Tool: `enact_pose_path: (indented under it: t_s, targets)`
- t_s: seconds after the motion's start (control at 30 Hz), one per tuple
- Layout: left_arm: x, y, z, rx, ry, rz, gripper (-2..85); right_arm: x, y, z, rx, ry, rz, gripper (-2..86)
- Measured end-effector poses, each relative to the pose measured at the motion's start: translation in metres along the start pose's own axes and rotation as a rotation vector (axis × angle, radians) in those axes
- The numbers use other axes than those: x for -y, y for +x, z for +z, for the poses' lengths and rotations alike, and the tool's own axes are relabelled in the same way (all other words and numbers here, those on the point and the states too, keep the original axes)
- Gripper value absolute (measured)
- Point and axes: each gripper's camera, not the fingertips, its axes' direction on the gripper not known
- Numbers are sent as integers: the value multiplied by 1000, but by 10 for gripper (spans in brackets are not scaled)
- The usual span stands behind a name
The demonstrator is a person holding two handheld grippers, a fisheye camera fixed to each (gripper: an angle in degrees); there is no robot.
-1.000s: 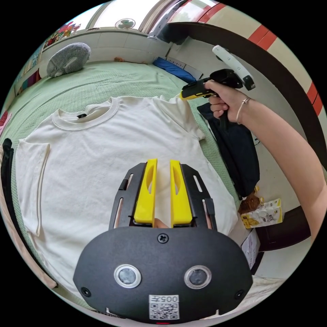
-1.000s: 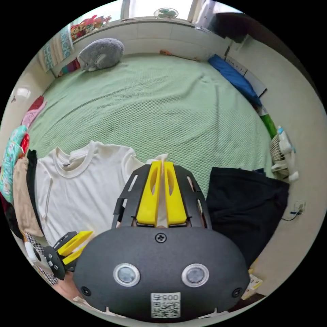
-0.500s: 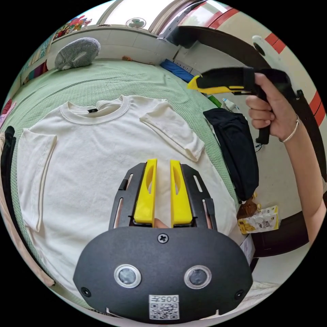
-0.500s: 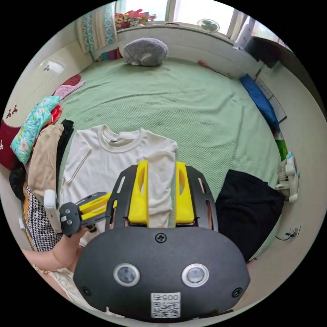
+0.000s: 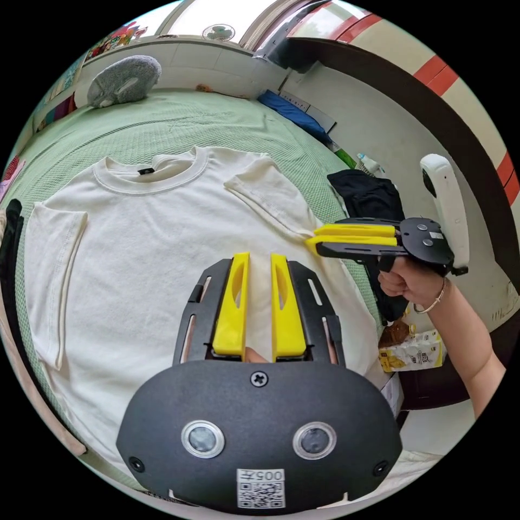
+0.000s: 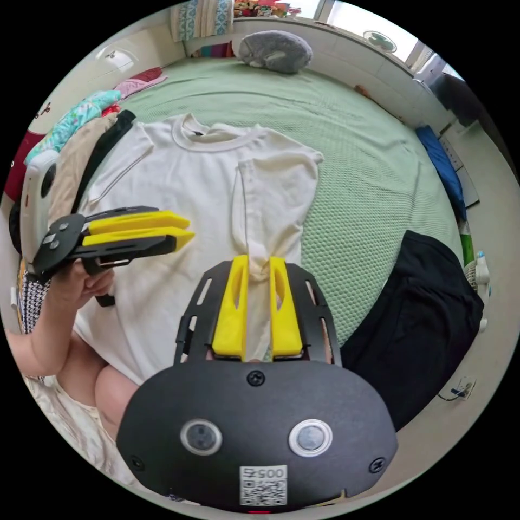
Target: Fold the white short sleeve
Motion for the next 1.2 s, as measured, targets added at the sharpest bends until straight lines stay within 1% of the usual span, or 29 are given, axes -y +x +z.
enact_pose_path:
  t_s: [0.07,0.2,0.23,0.3,0.33,0.37,0.4,0.43,0.53,0.63,0.8,1.0,1.07,1.2]
  targets:
    - [-1,-6,-4,-10,19,-13,74,0,-4,-20,36,76,13,10]
    - [0,-14,-3,0,20,-35,73,-4,-28,-48,-25,159,-26,3]
    - [0,-17,-2,-9,15,-46,72,-4,-36,-50,2,159,-60,4]
    - [0,-22,-4,-19,23,-59,72,-2,-46,-41,51,96,-96,10]
    - [-1,-24,-5,-15,29,-65,72,1,-51,-31,64,28,-124,18]
    - [-3,-26,-7,-5,33,-68,72,2,-53,-23,54,-25,-149,28]
    - [-3,-27,-8,-2,35,-69,72,2,-54,-22,46,-34,-153,31]
    - [-4,-29,-9,-7,39,-72,72,4,-52,-23,46,-31,-150,39]
    - [-3,-32,-10,-42,47,-69,74,16,-42,-45,84,67,-135,51]
    - [-1,-27,-8,-67,44,-31,80,40,-27,-58,46,137,-107,65]
    - [1,-8,1,-95,-10,63,104,85,-20,-36,51,109,-87,79]
    - [0,-11,1,-124,-39,59,113,117,-42,17,-21,4,-101,57]
    - [-3,-18,-4,-127,-29,39,112,120,-44,29,-67,-40,-95,30]
    - [-2,-28,-6,-152,-18,9,110,117,-39,10,-28,47,-58,-10]
